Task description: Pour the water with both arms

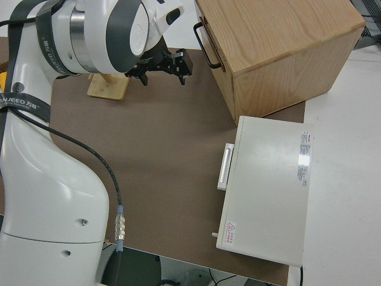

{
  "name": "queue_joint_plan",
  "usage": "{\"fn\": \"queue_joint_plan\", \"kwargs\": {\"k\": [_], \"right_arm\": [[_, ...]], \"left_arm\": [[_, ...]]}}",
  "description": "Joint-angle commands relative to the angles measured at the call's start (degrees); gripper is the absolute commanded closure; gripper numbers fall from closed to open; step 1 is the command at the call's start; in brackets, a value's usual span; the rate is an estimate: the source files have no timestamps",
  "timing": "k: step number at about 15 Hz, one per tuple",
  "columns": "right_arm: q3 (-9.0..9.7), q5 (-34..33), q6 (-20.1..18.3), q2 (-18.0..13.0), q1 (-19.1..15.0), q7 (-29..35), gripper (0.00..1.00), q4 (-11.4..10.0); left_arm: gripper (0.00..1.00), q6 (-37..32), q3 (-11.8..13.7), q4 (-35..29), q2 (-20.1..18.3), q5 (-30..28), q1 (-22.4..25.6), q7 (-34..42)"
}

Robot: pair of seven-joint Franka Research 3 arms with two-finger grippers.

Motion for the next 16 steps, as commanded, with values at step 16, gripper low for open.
{"fn": "queue_joint_plan", "kwargs": {"k": [16], "right_arm": [[0.17, 1.41, -0.56, -0.81, -0.51, -1.32, 0.009, -0.45]], "left_arm": [[0.00, 1.17, 5.36, -0.17, 1.54, 2.60, 1.22, 8.34]]}}
